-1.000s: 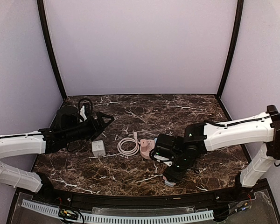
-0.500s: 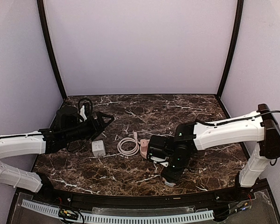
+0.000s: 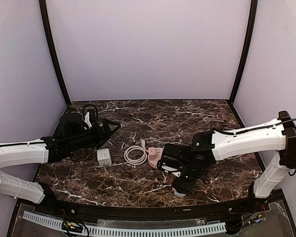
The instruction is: Insert the plug
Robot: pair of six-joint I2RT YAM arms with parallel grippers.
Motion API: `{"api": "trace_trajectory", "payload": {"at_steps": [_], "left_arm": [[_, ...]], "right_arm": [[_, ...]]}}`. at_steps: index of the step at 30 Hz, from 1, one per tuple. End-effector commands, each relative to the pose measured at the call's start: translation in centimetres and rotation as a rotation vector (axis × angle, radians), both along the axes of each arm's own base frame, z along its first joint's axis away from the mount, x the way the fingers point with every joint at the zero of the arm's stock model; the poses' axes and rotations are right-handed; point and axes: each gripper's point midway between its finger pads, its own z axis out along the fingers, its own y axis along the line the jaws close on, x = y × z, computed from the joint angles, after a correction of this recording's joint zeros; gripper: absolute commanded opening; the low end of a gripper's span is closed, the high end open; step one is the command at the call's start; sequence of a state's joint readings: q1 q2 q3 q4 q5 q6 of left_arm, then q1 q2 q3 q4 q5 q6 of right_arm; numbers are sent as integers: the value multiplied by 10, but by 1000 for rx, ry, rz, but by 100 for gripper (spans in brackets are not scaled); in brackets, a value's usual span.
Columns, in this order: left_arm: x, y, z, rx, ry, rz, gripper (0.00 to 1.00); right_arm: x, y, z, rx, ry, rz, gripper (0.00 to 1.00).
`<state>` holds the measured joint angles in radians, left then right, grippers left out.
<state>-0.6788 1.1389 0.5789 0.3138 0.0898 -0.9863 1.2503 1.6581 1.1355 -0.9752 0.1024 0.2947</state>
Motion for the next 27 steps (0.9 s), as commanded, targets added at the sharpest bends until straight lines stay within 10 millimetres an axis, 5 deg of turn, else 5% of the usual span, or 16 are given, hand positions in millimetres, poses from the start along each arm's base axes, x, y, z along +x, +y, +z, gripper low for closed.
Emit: {"api": "trace_trajectory", "payload": {"at_steps": [1, 10, 19, 23, 27], "left_arm": [[-4, -1, -7, 15, -3, -19, 99], [-4, -2, -8, 14, -3, -24, 99], [-4, -3, -9, 13, -7, -29, 99], [-3, -2, -10, 36, -29, -32, 99], [-2, -4, -9, 57, -62, -54, 99]], "right_arm": [[-21, -31, -52, -119, 93, -82, 0], [-34, -35, -84, -87, 148, -125, 0], [-35, -31, -85, -61, 154, -123, 0], [-28, -5, -69, 16, 142, -129, 0], [-14, 47, -33, 147, 103, -136, 0]]}}
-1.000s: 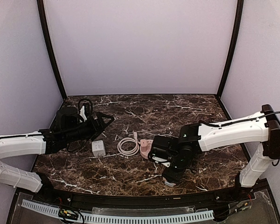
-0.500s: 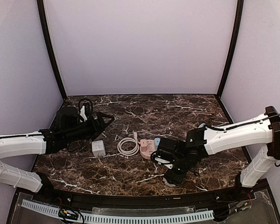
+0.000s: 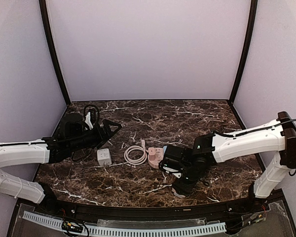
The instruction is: Insert the plug
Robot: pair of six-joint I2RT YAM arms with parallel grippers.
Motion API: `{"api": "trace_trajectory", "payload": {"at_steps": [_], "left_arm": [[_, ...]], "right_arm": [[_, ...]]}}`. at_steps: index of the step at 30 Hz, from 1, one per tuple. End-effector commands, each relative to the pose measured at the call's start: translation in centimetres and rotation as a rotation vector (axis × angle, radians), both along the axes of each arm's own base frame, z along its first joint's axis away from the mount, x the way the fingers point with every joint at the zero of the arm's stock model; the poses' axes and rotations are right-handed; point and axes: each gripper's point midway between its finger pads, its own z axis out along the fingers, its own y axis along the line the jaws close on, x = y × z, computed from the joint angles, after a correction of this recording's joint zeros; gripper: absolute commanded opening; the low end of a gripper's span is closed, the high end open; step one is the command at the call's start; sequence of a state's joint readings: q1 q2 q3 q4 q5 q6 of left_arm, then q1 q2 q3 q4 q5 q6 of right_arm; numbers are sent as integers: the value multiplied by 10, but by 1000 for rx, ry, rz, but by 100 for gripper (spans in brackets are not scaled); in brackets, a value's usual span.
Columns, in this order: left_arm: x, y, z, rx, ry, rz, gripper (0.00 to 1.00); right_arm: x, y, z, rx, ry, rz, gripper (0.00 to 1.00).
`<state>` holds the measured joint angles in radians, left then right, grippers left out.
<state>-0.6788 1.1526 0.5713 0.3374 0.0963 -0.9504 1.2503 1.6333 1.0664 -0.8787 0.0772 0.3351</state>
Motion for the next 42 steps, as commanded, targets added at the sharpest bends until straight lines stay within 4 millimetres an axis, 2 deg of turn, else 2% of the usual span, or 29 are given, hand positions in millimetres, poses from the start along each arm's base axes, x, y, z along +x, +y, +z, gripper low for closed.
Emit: {"api": "trace_trajectory", "payload": {"at_steps": [1, 5, 8, 14, 15, 20, 25, 29, 33, 35, 38, 42], "left_arm": [[-3, -3, -6, 42, -47, -44, 99], [-5, -6, -3, 44, -76, -72, 99], [-6, -4, -1, 58, -92, -71, 99], [-7, 12, 5, 103, -129, -23, 99], [-7, 15, 10, 105, -145, -9, 99], [-7, 37, 10, 193, -177, 58, 99], [-9, 53, 11, 253, -199, 107, 99], [-8, 59, 10, 281, -205, 128, 99], [-8, 58, 10, 290, -209, 120, 99], [-9, 57, 9, 294, -215, 108, 99], [-9, 56, 9, 301, -231, 98, 99], [-9, 58, 6, 333, -248, 95, 99]], "right_arm": [[-6, 55, -15, 116, 85, -101, 0], [5, 85, 3, 165, 56, -100, 0], [11, 100, 7, 186, 48, -99, 0], [25, 146, 21, 291, 25, -115, 0], [27, 153, 21, 306, 22, -114, 0], [42, 181, 19, 329, -19, -118, 0], [58, 189, 6, 315, -84, -171, 0], [73, 177, -15, 254, -139, -238, 0], [75, 167, -39, 203, -130, -270, 0], [74, 163, -42, 199, -128, -276, 7], [74, 162, -32, 227, -136, -282, 19], [77, 168, -7, 290, -160, -280, 48]]}}
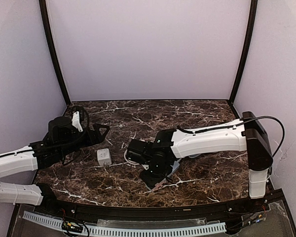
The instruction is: Insert the plug
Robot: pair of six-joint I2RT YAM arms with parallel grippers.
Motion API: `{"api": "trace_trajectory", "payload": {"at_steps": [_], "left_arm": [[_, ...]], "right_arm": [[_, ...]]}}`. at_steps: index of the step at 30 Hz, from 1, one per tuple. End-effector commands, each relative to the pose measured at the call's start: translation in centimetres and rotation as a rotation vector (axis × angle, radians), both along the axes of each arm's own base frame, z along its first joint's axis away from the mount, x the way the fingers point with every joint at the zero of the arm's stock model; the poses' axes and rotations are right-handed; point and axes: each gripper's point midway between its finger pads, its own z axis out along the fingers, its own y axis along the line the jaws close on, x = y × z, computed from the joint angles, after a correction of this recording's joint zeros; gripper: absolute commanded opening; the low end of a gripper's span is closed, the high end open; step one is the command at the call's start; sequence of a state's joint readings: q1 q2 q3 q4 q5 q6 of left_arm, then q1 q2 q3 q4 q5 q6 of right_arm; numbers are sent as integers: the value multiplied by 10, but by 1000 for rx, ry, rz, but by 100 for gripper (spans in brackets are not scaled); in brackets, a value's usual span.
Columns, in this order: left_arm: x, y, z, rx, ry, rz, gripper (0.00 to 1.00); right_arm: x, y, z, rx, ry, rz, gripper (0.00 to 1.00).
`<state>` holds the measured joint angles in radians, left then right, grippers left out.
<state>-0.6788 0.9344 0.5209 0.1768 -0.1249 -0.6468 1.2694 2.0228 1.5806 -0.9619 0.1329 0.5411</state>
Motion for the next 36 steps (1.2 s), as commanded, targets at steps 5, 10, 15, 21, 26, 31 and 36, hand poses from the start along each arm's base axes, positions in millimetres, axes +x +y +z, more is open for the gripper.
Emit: {"api": "trace_trajectory", "payload": {"at_steps": [5, 10, 15, 21, 26, 31, 36], "left_arm": [[-2, 15, -19, 110, 8, 38, 99], [-4, 30, -31, 166, 45, 93, 99], [-9, 32, -44, 197, 98, 87, 100], [-16, 25, -82, 218, 248, 69, 100], [-32, 11, -104, 291, 402, 56, 100], [-43, 8, -105, 369, 431, 112, 100], [-40, 10, -122, 440, 468, 172, 100]], "right_arm": [[37, 68, 28, 336, -168, -59, 83], [41, 64, 67, 418, -229, -62, 99], [39, 46, 94, 477, -276, -76, 99], [47, -3, 116, 515, -407, -167, 99], [48, -35, 109, 518, -458, -222, 99], [46, -63, 103, 524, -491, -261, 99], [41, -80, 98, 537, -498, -267, 99]]}}
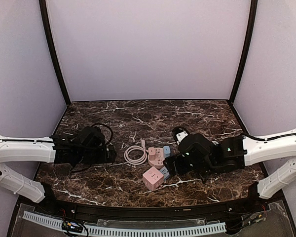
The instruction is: Insert the plug
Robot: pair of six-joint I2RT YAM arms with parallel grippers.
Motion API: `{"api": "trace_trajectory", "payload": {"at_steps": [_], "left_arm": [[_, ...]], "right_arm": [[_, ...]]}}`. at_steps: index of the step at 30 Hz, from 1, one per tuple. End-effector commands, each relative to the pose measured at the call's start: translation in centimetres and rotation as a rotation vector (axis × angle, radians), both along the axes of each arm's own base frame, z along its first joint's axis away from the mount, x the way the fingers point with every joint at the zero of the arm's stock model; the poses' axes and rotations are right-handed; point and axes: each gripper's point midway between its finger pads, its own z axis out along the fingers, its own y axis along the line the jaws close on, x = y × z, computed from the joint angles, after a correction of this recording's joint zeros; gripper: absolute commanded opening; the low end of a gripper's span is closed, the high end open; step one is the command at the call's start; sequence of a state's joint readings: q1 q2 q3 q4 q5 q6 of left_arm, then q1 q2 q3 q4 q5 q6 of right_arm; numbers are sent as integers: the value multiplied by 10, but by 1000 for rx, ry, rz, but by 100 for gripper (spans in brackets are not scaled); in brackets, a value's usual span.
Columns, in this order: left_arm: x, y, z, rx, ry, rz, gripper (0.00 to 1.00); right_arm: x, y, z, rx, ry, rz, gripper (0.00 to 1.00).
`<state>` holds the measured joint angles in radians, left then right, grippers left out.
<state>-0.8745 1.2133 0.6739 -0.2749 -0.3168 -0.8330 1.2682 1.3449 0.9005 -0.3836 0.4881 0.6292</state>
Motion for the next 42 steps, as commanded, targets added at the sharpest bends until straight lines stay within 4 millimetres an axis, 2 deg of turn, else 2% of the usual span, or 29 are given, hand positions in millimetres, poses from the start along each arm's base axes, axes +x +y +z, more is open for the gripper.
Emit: {"api": "trace_trajectory", "payload": {"at_steps": [1, 4, 7, 14, 16, 17, 18, 19, 21, 25, 28, 33, 38, 41, 42], "left_arm": [[-1, 17, -19, 109, 56, 101, 100], [2, 19, -30, 147, 65, 136, 100], [7, 20, -38, 185, 62, 154, 95], [19, 19, -55, 252, 37, 175, 79], [21, 17, -60, 267, 37, 162, 67], [21, 16, -64, 275, 43, 155, 56], [23, 13, -64, 278, 38, 142, 50], [23, 12, -64, 278, 37, 132, 40], [23, 8, -62, 272, 23, 94, 29], [25, -10, -42, 220, -44, -45, 22], [28, -30, -14, 190, -120, -191, 20], [15, -74, 23, 49, -194, -451, 13], [-4, -105, 68, -104, -338, -666, 12], [-15, -127, 97, -200, -421, -791, 11], [-25, -136, 102, -248, -419, -864, 11]], "right_arm": [[2, -8, 8, 62, -37, -35, 99], [-2, -14, 5, 72, -29, -26, 99], [-4, -20, 1, 81, -35, -20, 99], [-4, -24, -3, 67, -41, -16, 99], [-4, -24, -4, 59, -44, -18, 99], [-3, -25, -5, 54, -46, -21, 99], [-3, -25, -5, 51, -47, -20, 99], [-3, -25, -5, 47, -47, -20, 99], [-3, -26, -5, 39, -50, -19, 99], [-2, -27, 0, 33, -61, -9, 99], [-4, -26, 7, 42, -75, 26, 99], [-15, -19, 25, 96, -104, 140, 99], [-43, -3, 60, 243, -150, 368, 99], [-71, 8, 88, 366, -191, 557, 98], [-78, 10, 94, 396, -206, 601, 98]]}}
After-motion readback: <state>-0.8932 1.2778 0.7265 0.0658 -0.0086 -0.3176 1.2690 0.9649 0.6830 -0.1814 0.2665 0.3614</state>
